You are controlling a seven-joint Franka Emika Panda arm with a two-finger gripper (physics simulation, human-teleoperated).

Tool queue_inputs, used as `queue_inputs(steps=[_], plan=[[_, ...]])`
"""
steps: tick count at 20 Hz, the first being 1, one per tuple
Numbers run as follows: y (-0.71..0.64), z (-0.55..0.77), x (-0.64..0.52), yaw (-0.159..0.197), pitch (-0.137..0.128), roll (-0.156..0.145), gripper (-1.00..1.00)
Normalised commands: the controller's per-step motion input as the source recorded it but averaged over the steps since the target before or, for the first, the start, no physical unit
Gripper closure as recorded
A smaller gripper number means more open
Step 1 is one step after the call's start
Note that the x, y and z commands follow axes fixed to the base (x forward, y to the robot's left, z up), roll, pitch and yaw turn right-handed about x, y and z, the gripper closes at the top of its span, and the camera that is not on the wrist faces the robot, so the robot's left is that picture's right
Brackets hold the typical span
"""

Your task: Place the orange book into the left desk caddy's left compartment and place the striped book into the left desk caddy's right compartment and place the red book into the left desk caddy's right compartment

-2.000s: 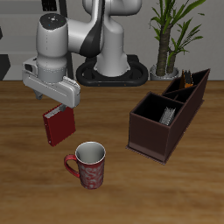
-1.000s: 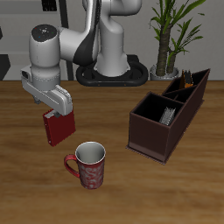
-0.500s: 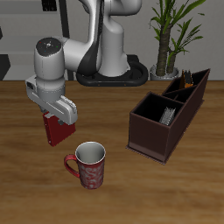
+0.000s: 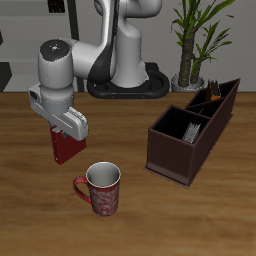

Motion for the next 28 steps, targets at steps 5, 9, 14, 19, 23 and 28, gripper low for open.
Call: queue_inputs(steps=[5,9,14,19,23,28], plan=[[0.22,0.49,-0.14,-0.002,-0.044,-0.03,1.0],[0.43,0.55,-0.29,-0.004,-0.008,-0.026,1.0],[0.27,0.32,-0.2,-0.017,0.021,0.012,1.0],[0.24,0.36,-0.24,-0.011,0.005,0.03,1.0],[0.21,0.52,-0.2,-0.005,-0.032,0.02,1.0],[0.16,0.33,-0.12,0.018,-0.02,0.025,1.0]])
